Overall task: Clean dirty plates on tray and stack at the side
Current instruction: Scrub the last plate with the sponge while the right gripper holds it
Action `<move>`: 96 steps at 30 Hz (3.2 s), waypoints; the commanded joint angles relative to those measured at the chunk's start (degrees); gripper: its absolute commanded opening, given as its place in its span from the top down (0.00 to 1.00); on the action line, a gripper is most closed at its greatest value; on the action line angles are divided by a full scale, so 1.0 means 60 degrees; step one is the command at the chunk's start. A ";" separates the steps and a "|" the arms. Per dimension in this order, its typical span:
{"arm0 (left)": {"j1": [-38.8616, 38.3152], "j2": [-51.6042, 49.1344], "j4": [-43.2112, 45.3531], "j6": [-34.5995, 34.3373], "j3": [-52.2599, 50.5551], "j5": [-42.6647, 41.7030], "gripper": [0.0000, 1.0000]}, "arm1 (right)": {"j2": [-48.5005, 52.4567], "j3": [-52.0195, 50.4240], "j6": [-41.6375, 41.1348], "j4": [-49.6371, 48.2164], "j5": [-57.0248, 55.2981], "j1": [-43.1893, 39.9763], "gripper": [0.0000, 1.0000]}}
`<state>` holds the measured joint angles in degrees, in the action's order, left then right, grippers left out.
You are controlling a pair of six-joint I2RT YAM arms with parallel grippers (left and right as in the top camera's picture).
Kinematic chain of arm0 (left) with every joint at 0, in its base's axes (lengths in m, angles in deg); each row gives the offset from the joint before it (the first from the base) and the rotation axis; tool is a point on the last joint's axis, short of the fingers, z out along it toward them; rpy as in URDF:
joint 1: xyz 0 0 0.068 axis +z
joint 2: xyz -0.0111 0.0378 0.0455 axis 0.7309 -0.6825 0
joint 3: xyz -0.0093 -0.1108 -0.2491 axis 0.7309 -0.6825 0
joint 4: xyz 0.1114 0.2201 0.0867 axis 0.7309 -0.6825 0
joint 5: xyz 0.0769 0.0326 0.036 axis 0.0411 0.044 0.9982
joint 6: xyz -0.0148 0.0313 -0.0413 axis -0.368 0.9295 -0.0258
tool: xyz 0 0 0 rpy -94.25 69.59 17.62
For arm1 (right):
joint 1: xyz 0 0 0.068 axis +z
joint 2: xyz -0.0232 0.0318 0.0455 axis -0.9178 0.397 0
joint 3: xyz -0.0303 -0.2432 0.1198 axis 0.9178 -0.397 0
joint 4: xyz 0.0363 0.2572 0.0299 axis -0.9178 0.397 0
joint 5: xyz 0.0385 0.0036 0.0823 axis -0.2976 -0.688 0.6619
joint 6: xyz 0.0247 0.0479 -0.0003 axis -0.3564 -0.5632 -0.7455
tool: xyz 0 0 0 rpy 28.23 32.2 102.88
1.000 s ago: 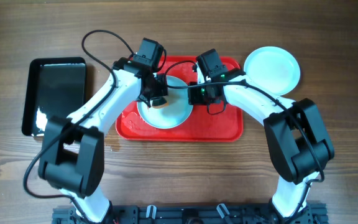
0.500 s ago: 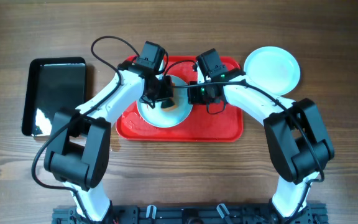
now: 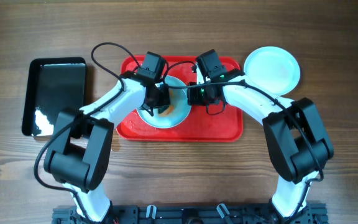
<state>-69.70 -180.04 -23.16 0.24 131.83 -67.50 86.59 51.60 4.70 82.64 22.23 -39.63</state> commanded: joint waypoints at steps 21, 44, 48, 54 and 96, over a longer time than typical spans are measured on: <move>0.0076 0.2131 -0.0317 0.0040 -0.0051 0.3002 0.96 | 0.0109 -0.0015 -0.0018 0.0131 0.0040 -0.0047 0.96; 0.0087 -0.0142 0.0288 -0.0270 -0.0219 -0.0914 0.96 | 0.0109 -0.0015 -0.0025 0.0113 0.0044 -0.0047 0.96; 0.0087 -0.0142 -0.0488 -0.0266 -0.0215 0.0244 0.96 | 0.0109 -0.0015 -0.0022 0.0109 0.0040 -0.0044 0.96; 0.0084 -0.0058 -0.1942 -0.0160 -0.0011 0.1840 0.96 | 0.0109 -0.0015 -0.0080 0.0091 -0.0040 -0.0047 0.96; -0.0047 -0.0743 -0.1639 -0.0918 0.1479 -0.0506 0.96 | 0.0109 -0.0015 -0.0321 0.0091 -0.0204 -0.0044 0.96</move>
<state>-69.75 -182.44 -33.20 -4.51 140.37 -68.22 86.59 51.62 3.22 83.03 23.26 -39.43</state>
